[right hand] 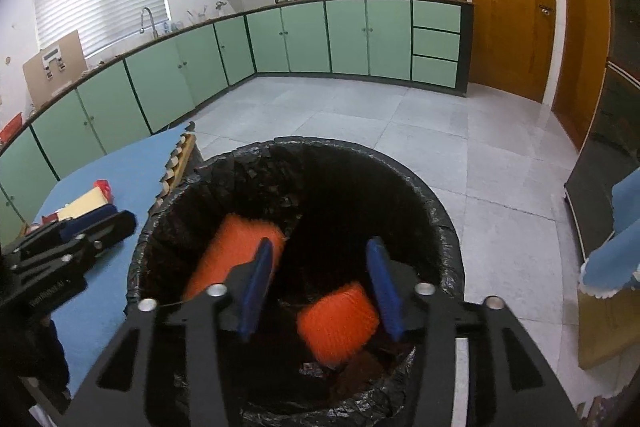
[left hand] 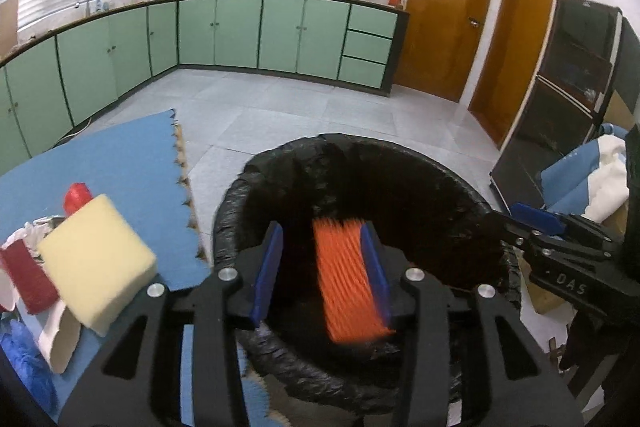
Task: Collect trash
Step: 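Carry both orange nets over the bin and open both grippers, then grasp the blue plastic bag with the left gripper while the right grasps the yellow sponge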
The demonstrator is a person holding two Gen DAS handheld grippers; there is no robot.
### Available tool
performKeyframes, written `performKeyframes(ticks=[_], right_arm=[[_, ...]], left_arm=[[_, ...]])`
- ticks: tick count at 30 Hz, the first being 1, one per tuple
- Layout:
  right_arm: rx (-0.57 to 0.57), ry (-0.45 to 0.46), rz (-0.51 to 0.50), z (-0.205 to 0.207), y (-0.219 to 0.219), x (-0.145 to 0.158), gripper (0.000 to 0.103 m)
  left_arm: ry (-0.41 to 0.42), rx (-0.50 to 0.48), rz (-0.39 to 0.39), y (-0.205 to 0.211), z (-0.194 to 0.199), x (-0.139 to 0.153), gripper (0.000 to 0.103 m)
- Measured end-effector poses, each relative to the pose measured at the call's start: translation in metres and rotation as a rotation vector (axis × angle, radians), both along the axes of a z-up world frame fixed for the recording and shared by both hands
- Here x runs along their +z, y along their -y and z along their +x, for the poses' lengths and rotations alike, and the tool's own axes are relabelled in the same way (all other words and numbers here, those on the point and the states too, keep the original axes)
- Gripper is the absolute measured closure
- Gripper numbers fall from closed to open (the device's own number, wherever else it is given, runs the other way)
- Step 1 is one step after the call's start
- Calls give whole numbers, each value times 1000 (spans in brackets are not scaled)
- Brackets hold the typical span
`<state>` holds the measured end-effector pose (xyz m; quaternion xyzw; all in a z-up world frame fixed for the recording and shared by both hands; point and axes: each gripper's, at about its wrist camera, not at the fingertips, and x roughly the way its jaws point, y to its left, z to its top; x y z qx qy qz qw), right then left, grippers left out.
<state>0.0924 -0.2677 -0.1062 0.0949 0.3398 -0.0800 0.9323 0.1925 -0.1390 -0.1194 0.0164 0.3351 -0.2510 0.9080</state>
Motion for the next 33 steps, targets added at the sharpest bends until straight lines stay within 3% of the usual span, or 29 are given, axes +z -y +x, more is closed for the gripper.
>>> performKeyframes(ticks=[2, 4, 7, 11, 19, 25, 33], right_arm=[[-12, 9, -7, -2, -3, 2, 23], [-22, 23, -16, -3, -6, 6, 14], [-13, 52, -12, -3, -16, 13, 8], [34, 95, 23, 5, -42, 25, 6], [167, 162, 57, 18, -119, 29, 6], [274, 195, 38, 21, -179, 23, 6], [351, 155, 9, 26, -222, 5, 6]], left_arm=[[11, 29, 4, -12, -1, 3, 54], [30, 65, 9, -25, -4, 8, 45], [73, 134, 23, -52, -11, 17, 35], [128, 242, 44, -93, -24, 31, 28], [178, 473, 127, -183, -54, 37, 25], [124, 563, 164, -226, -69, 18, 25], [34, 606, 146, -244, -71, -11, 26]])
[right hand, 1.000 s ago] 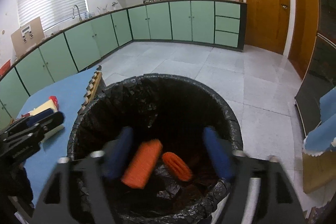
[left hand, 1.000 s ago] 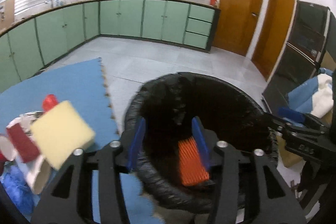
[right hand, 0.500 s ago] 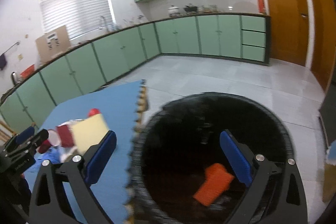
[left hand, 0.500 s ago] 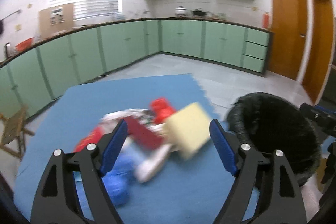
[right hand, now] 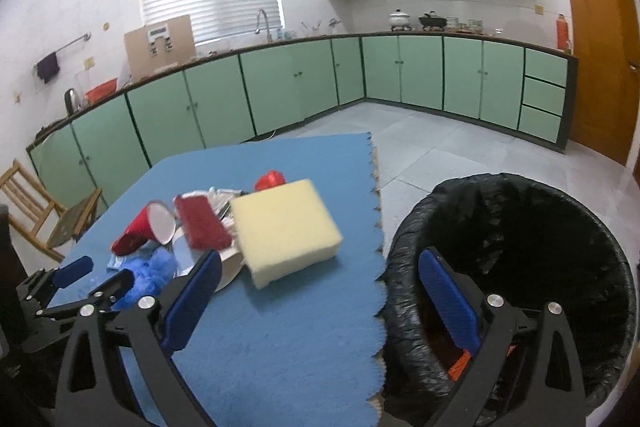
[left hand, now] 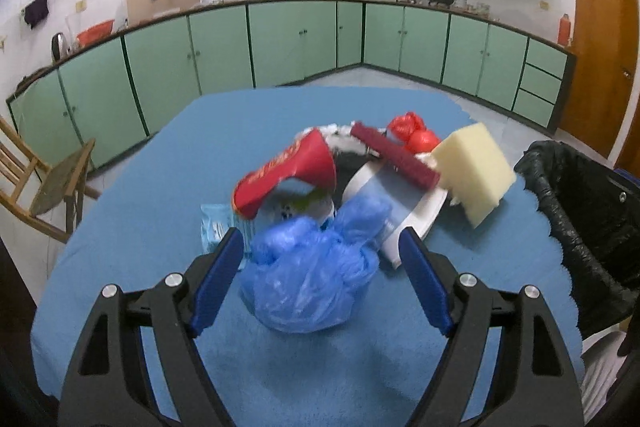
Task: Collect trash
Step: 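Grasp the blue plastic bag with the left gripper while the right grasps the yellow sponge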
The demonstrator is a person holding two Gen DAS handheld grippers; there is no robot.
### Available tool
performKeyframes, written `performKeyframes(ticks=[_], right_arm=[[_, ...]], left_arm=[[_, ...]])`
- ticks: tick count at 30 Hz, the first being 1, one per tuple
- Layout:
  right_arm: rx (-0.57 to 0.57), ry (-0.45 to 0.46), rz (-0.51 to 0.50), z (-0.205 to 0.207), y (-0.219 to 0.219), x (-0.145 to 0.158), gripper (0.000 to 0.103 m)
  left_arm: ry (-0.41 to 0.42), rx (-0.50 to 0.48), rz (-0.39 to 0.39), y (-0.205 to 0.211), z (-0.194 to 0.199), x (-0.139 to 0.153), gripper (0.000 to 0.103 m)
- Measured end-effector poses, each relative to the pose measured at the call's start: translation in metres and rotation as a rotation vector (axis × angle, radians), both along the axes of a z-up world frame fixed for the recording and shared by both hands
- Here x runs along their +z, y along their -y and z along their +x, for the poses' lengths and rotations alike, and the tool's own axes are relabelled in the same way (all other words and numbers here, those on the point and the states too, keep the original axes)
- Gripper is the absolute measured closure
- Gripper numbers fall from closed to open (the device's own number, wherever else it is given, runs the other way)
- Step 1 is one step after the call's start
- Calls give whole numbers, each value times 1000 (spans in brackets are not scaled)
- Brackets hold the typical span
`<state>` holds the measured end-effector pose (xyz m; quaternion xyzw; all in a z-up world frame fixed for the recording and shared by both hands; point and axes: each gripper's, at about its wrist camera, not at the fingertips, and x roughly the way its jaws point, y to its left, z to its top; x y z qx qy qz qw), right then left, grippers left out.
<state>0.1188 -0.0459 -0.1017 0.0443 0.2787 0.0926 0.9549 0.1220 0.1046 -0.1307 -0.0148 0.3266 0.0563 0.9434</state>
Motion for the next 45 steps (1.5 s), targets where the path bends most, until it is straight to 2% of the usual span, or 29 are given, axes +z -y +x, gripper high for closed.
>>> performKeyframes(ticks=[7, 9, 11, 12, 16, 20, 31, 36, 45], right_arm=[[6, -19, -10, 2, -7, -9, 6], [7, -25, -12, 1, -7, -11, 6], [9, -29, -16, 1, -7, -12, 6], [11, -31, -19, 2, -8, -13, 6], [16, -29, -30, 2, -9, -12, 6], [21, -24, -29, 2, -10, -12, 6], [41, 1, -30, 18, -14, -3, 6], [74, -2, -30, 34, -20, -3, 6], [135, -66, -30, 72, -38, -18, 6]], left_arm=[[-48, 11, 6, -3, 7, -21, 34], [-65, 12, 2, -4, 8, -27, 39], [-79, 6, -3, -2, 10, -32, 51], [-81, 6, 2, -1, 10, -33, 53], [-64, 7, 3, -1, 6, -31, 72], [-42, -1, -14, -2, -2, -23, 80], [105, -60, -47, 9, -14, 23, 81], [118, -29, -55, -1, 5, 28, 81], [144, -18, -31, -6, 26, 29, 81]])
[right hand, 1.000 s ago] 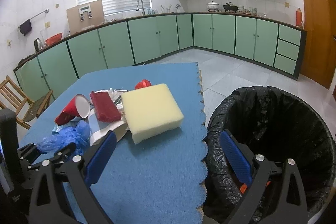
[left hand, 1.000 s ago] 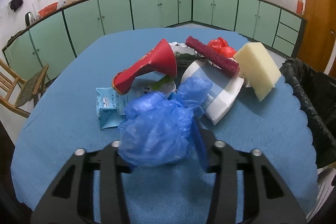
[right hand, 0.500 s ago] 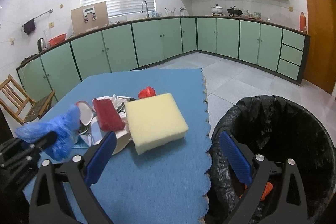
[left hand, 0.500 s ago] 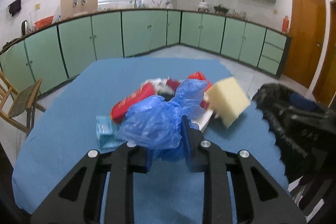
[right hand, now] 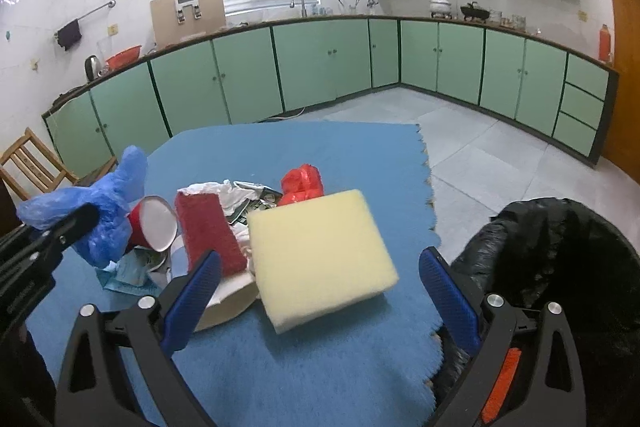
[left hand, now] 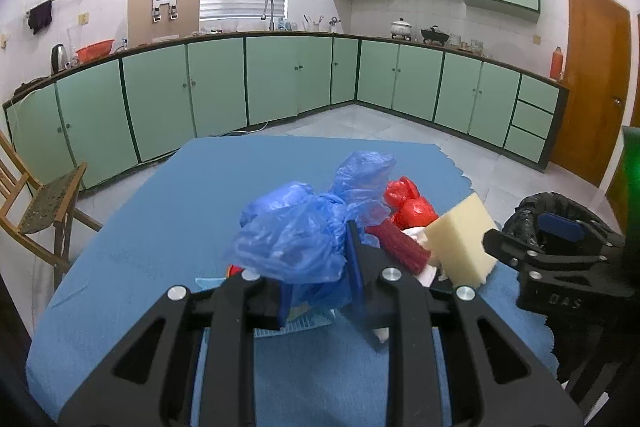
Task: Collect trash
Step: 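Grasp the blue plastic bag with the left gripper while the right grasps the yellow sponge, then carry the blue bag and yellow sponge over the bin and release both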
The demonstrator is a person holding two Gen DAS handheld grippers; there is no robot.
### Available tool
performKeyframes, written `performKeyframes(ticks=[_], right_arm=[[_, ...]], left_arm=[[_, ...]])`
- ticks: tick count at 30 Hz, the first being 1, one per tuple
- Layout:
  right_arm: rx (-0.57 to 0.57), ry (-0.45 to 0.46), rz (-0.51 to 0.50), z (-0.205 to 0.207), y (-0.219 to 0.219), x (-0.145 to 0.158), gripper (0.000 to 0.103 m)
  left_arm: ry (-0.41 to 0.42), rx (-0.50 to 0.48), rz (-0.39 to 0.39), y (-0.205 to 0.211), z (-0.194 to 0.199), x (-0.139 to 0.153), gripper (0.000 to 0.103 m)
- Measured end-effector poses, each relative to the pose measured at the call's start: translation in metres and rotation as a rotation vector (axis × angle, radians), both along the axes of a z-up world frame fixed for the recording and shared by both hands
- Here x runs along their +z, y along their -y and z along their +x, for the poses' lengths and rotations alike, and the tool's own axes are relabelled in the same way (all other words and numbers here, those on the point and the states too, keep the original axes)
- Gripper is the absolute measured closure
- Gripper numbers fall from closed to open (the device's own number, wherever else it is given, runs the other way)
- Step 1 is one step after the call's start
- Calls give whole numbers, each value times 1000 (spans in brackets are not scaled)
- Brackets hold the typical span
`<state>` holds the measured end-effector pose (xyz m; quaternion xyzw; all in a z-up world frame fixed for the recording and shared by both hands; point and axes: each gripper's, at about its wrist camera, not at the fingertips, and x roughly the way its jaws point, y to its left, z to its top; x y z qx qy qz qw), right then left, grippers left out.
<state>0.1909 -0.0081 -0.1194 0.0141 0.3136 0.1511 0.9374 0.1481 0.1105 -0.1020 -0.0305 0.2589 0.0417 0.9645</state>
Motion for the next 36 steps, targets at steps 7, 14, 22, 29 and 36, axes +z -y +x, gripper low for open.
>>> performKeyframes(ticks=[7, 14, 22, 29, 36], right_arm=[[6, -48, -10, 23, -5, -14, 6], [23, -111, -7, 38, -8, -32, 6], [45, -123, -37, 30, -11, -37, 12], [28, -82, 0, 20, -2, -17, 14], [-7, -2, 31, -1, 16, 21, 14]], left_arm=[[-14, 5, 16, -4, 10, -10, 81], [-16, -2, 14, -7, 13, -11, 81], [-12, -12, 18, -5, 11, -10, 81], [16, -25, 29, -2, 4, -1, 81], [54, -53, 27, 4, -3, 13, 81]])
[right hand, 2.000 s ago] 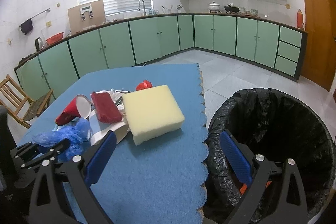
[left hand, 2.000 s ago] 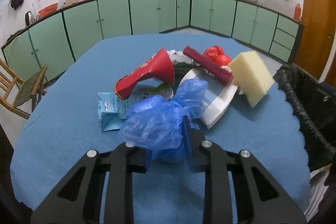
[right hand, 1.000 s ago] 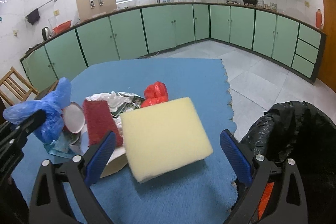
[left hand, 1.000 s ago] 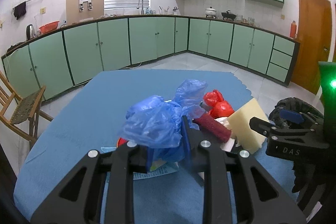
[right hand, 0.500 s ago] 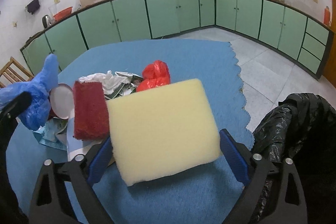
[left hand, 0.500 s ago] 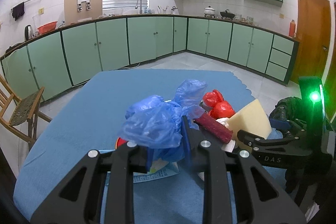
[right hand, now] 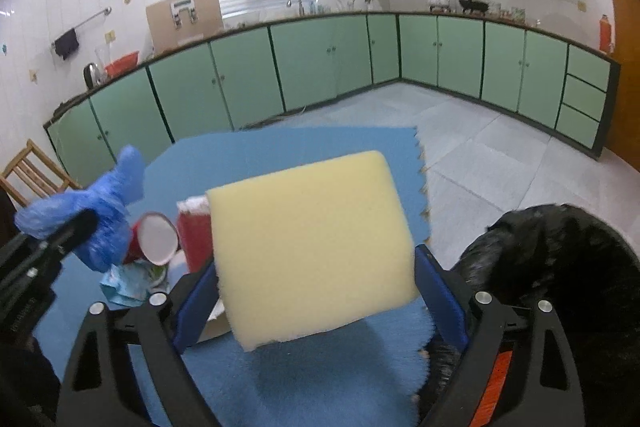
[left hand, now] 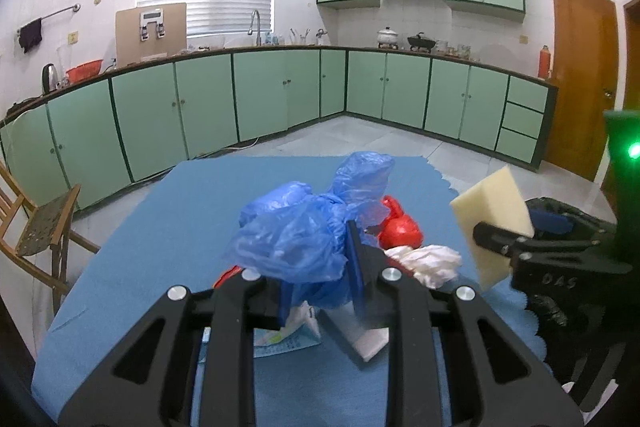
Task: Collect trash
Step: 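Carry the blue bag and yellow sponge over the bin and release both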
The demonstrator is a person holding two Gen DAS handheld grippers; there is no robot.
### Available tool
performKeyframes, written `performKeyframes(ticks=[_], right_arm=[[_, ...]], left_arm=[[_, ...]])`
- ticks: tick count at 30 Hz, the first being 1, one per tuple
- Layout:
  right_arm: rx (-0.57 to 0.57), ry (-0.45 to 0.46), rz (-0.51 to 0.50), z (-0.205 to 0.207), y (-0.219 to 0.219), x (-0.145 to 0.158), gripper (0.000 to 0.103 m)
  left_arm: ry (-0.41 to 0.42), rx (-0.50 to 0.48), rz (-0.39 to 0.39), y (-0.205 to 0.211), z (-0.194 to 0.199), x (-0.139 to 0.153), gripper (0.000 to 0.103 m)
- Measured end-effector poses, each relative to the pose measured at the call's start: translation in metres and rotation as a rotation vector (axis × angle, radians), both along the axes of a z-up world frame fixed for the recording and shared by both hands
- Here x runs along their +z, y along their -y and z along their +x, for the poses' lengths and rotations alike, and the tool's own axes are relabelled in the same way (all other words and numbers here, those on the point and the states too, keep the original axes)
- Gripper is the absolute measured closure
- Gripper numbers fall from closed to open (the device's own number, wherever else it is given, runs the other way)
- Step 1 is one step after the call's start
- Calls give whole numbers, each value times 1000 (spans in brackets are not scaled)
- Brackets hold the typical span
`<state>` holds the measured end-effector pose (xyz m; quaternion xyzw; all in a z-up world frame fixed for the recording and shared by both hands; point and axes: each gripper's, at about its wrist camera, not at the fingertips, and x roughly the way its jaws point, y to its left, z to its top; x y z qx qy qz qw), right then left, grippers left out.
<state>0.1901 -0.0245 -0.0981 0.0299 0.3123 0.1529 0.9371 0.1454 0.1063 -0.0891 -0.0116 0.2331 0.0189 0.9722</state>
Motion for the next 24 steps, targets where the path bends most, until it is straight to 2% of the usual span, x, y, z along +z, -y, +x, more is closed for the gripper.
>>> performKeyframes(ticks=[12, 24], right_arm=[[-126, 86, 36, -41, 62, 47, 13], [-302, 89, 9, -75, 145, 52, 13]], left_arm=[[37, -135, -28, 50, -8, 21, 81], [25, -331, -53, 135, -3, 19, 81]])
